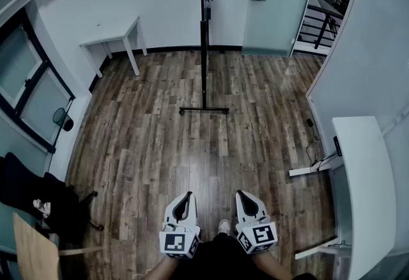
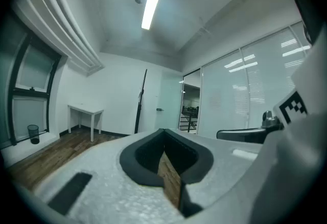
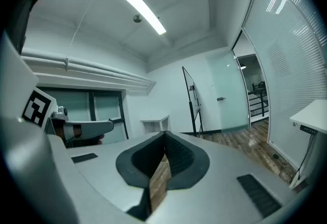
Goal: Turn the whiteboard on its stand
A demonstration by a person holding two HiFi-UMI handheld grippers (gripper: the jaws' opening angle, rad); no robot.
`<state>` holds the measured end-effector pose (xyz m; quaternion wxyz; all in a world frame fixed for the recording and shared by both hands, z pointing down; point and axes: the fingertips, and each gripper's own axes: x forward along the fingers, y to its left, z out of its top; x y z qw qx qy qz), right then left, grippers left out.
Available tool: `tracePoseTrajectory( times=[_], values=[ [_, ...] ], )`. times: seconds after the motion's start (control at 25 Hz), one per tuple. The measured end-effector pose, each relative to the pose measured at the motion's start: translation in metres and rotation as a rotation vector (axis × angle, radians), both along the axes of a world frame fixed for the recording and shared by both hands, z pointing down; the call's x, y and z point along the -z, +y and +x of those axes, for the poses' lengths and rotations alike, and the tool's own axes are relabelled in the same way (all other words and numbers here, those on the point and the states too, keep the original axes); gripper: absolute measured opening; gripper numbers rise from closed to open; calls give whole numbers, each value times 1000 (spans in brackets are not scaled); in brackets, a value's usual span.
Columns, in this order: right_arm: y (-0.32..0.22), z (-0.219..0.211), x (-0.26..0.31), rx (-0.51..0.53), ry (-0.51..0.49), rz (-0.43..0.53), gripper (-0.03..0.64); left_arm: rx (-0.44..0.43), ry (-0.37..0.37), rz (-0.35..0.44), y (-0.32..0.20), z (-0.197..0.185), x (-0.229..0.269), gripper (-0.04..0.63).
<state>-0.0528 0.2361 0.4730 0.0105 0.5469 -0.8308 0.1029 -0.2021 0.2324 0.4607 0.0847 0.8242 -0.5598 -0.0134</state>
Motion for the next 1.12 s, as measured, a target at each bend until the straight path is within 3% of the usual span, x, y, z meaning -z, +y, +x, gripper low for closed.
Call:
tracePoseTrajectory(
  times=[0.52,1.12],
  values=[
    [-6,33,-3,4,-9,-7,12,-3,-16,0,-7,37,-7,12],
    [-48,83,-12,111,-30,5,12,68,-32,12,-43,94,-14,12]
  ],
)
